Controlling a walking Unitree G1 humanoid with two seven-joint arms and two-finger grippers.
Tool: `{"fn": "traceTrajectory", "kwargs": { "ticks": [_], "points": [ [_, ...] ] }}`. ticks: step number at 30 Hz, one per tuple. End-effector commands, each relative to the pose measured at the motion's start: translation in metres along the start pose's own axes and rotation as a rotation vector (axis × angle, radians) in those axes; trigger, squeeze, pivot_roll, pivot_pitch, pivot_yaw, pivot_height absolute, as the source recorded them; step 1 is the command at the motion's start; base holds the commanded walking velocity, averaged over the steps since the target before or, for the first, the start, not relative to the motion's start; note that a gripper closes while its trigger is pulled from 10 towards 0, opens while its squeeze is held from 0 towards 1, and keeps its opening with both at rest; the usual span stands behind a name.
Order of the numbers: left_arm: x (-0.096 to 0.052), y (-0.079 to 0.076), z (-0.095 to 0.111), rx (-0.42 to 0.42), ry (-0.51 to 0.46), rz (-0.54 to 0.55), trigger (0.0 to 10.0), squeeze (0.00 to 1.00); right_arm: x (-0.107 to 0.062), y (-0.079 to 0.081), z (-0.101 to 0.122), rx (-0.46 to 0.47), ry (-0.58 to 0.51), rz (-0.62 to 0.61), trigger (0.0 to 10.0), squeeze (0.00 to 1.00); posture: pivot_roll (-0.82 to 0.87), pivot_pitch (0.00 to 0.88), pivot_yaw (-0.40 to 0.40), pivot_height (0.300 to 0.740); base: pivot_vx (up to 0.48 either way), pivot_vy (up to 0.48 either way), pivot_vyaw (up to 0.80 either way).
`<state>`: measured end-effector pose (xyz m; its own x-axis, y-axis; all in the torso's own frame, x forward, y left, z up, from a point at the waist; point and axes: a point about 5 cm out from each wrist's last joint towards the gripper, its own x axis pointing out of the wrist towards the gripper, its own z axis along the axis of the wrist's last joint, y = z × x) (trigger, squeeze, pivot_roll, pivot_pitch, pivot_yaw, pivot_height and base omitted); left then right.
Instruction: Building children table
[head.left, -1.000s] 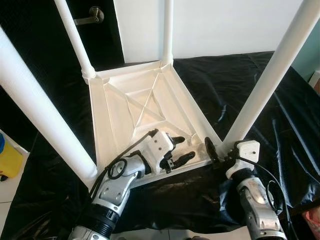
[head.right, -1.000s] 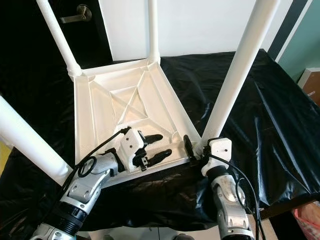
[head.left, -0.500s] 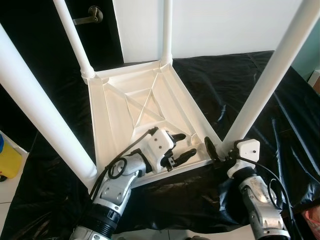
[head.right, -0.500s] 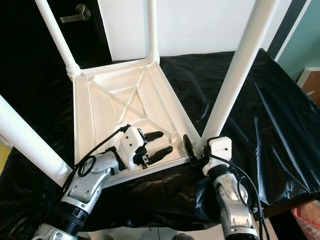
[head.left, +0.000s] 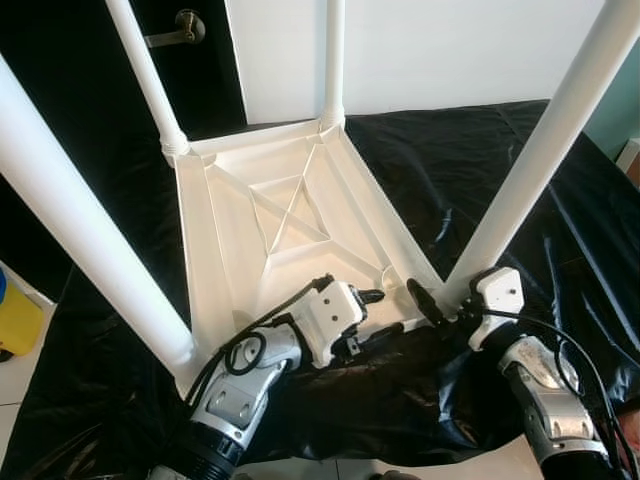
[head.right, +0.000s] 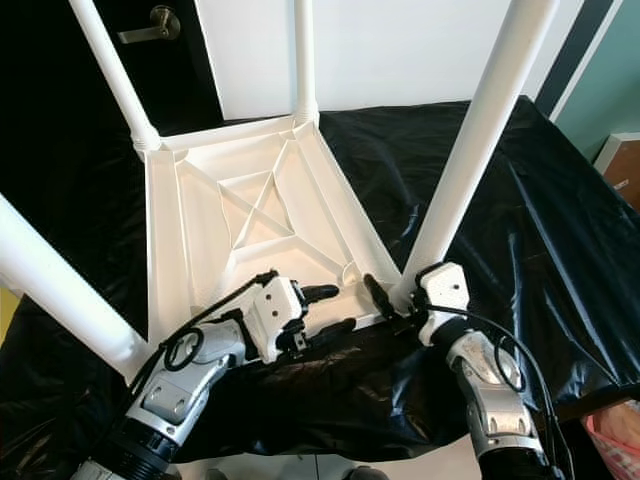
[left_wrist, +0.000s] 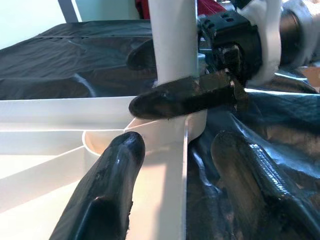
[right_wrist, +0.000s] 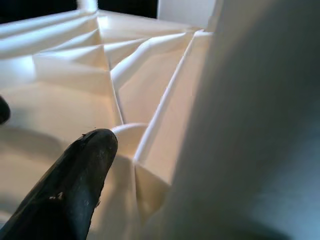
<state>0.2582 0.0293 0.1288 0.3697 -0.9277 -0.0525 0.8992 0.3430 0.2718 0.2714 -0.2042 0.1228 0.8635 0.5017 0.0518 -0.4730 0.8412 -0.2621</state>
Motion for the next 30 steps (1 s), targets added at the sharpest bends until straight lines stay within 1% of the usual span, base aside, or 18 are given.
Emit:
{"fn": "traceTrajectory", "kwargs": {
  "ticks": [1, 2, 3, 4, 5, 6, 7, 11, 12, 14, 15, 16, 17, 18, 19, 26, 30],
  "points": [
    [-0.001, -0.001, -0.002, 0.006, 0.011, 0.019, 10.0, 0.0, -0.001, -0.002, -0.002, 0.013, 0.018, 0.033, 6.0, 0.0, -0.15, 0.095, 0.032, 0.74, 0.0, 0.0, 0.0],
    [-0.001, -0.001, -0.002, 0.006, 0.011, 0.019, 10.0, 0.0, -0.001, -0.002, -0.002, 0.013, 0.018, 0.033, 6.0, 0.0, -0.15, 0.095, 0.032, 0.74, 0.0, 0.0, 0.0],
    [0.0, -0.001, -0.002, 0.006, 0.01, 0.017, 10.0, 0.0, -0.002, -0.005, 0.0, 0.01, 0.021, 0.05, 7.6, 0.0, -0.15, 0.093, 0.037, 0.74, 0.0, 0.0, 0.0],
    [0.0, -0.001, -0.002, 0.006, 0.01, 0.017, 10.0, 0.0, -0.002, -0.005, 0.0, 0.01, 0.021, 0.05, 7.6, 0.0, -0.15, 0.093, 0.037, 0.74, 0.0, 0.0, 0.0],
    [0.0, -0.002, -0.001, 0.006, 0.01, 0.013, 10.0, 0.0, -0.002, -0.007, 0.001, 0.003, 0.027, 0.068, 8.5, 0.0, -0.15, 0.092, 0.039, 0.74, 0.0, 0.0, 0.0],
    [0.0, -0.002, -0.001, 0.005, 0.011, 0.01, 10.0, 0.0, -0.002, -0.008, 0.001, -0.003, 0.031, 0.081, 8.5, 0.0, -0.15, 0.092, 0.039, 0.74, 0.0, 0.0, 0.0],
    [0.0, -0.002, -0.001, 0.006, 0.012, 0.006, 10.0, 0.0, -0.002, -0.009, 0.001, -0.005, 0.034, 0.089, 10.0, 0.0, -0.15, 0.089, 0.042, 0.74, 0.0, 0.0, 0.0],
    [0.0, -0.003, -0.001, 0.01, 0.016, 0.001, 10.0, 0.0, -0.002, -0.011, 0.002, -0.007, 0.044, 0.12, 10.0, 0.0, -0.15, 0.085, 0.045, 0.74, 0.0, 0.0, 0.0],
    [0.0, -0.003, -0.001, 0.011, 0.017, -0.001, 10.0, 0.0, -0.001, -0.012, 0.002, -0.01, 0.043, 0.127, 8.4, 0.0, -0.15, 0.083, 0.046, 0.74, 0.0, 0.0, 0.0],
    [0.0, -0.003, -0.001, 0.011, 0.018, -0.002, 10.0, 0.0, -0.001, -0.012, 0.002, -0.011, 0.042, 0.13, 8.4, 0.0, -0.15, 0.083, 0.046, 0.74, 0.0, 0.0, 0.0],
    [0.0, -0.003, -0.001, 0.013, 0.019, -0.005, 10.0, 0.0, -0.001, -0.014, 0.003, -0.014, 0.042, 0.133, 7.0, 0.0, -0.16, 0.08, 0.048, 0.74, 0.0, 0.0, 0.0],
    [0.0, -0.003, -0.001, 0.013, 0.019, -0.005, 10.0, 0.0, -0.001, -0.014, 0.003, -0.014, 0.042, 0.133, 7.0, 0.0, -0.16, 0.08, 0.048, 0.74, 0.0, 0.0, 0.0],
    [0.0, -0.003, -0.001, 0.014, 0.019, -0.006, 10.0, 0.0, -0.001, -0.016, 0.003, -0.015, 0.041, 0.131, 0.4, 0.0, -0.16, 0.079, 0.049, 0.74, 0.0, 0.0, 0.0],
    [0.0, -0.003, -0.001, 0.016, 0.019, -0.007, 10.0, 0.0, -0.002, -0.018, 0.003, -0.016, 0.041, 0.129, 0.4, 0.0, -0.16, 0.079, 0.049, 0.74, 0.0, 0.0, 0.0],
    [0.001, -0.003, -0.001, 0.015, 0.018, -0.007, 10.0, 0.0, -0.002, -0.018, 0.003, -0.02, 0.045, 0.132, 0.0, 0.0, -0.16, 0.078, 0.048, 0.74, 0.0, 0.0, 0.0],
    [0.002, -0.002, 0.0, 0.015, 0.015, -0.007, 10.0, 0.0, -0.005, -0.018, 0.001, -0.014, 0.053, 0.141, 0.0, 0.0, -0.16, 0.079, 0.048, 0.74, 0.0, 0.0, 0.0],
    [0.002, -0.002, 0.0, 0.014, 0.014, -0.006, 10.0, 0.0, -0.009, -0.017, -0.004, 0.007, 0.08, 0.112, 0.0, 0.0, -0.16, 0.086, 0.047, 0.74, 0.0, 0.0, 0.0]
  ]
}}
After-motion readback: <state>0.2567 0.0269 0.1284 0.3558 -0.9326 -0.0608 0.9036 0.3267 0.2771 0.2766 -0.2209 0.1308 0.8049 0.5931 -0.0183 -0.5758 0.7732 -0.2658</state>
